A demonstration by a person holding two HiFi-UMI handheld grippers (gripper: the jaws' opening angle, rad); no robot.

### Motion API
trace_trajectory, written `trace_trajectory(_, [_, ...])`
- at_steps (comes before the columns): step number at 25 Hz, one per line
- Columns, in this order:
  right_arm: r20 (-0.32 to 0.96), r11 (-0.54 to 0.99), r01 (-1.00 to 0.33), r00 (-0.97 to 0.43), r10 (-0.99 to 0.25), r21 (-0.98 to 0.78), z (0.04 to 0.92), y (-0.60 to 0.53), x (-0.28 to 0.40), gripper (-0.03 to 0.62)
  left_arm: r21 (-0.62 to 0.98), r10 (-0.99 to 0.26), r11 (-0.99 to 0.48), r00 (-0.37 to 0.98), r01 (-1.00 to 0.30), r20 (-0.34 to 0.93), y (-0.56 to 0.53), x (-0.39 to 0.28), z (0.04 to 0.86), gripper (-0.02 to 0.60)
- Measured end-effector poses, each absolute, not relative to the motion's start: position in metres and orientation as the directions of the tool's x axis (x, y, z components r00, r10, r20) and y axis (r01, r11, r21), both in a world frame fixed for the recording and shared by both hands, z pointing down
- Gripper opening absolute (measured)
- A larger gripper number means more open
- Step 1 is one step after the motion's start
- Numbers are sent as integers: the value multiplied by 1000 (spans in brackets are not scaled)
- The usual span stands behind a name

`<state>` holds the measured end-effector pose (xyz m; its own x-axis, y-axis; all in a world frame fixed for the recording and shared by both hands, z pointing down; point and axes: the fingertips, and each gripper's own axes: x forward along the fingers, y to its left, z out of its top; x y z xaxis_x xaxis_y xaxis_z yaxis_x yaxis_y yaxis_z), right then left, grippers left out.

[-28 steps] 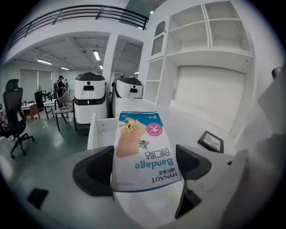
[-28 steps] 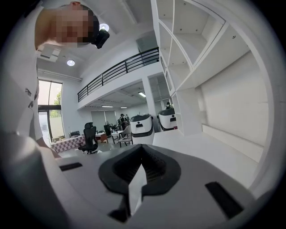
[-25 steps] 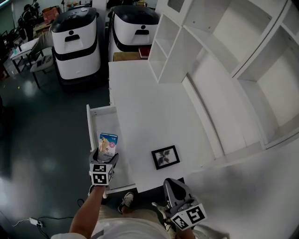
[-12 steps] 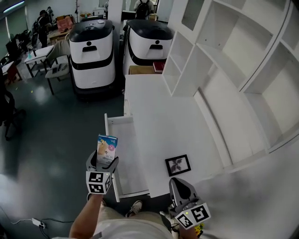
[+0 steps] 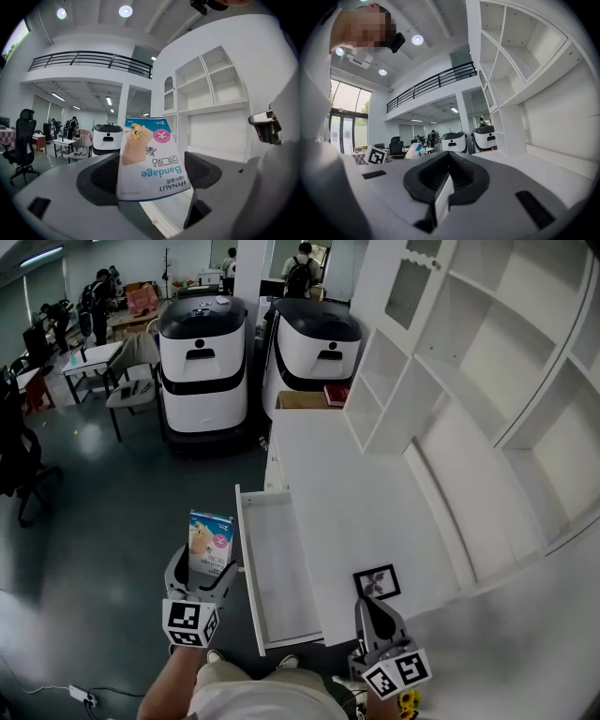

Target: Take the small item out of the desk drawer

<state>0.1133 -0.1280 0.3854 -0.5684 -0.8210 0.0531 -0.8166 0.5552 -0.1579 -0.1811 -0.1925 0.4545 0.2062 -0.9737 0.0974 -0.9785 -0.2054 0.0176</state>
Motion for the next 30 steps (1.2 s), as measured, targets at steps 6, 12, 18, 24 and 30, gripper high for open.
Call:
trace_trajectory(6, [36, 533, -835, -542, -840, -138, 367, -127, 82, 9, 12, -976, -216, 216, -976, 16, -184, -225, 410, 440])
trace_trajectory(12, [21, 495, -858, -502, -865, -135, 364, -131, 87, 9, 43, -975, -221, 221, -974, -11, -182, -238, 399, 440])
trace_trajectory(18, [24, 440, -888, -447, -894, -133, 365, -137, 102, 9, 61, -979, -206, 206, -977, -8, -174, -255, 394, 440])
trace_trajectory(24, [49, 360, -925, -368, -929, -124, 373, -134, 136, 9, 70, -978, -208, 205, -976, -46, -171, -260, 379, 440])
trace_trajectory(30, [63, 297, -948, -305, -950, -110, 370, -126, 151, 9, 97, -978, -207, 202, -974, -59, -164, -269, 363, 440])
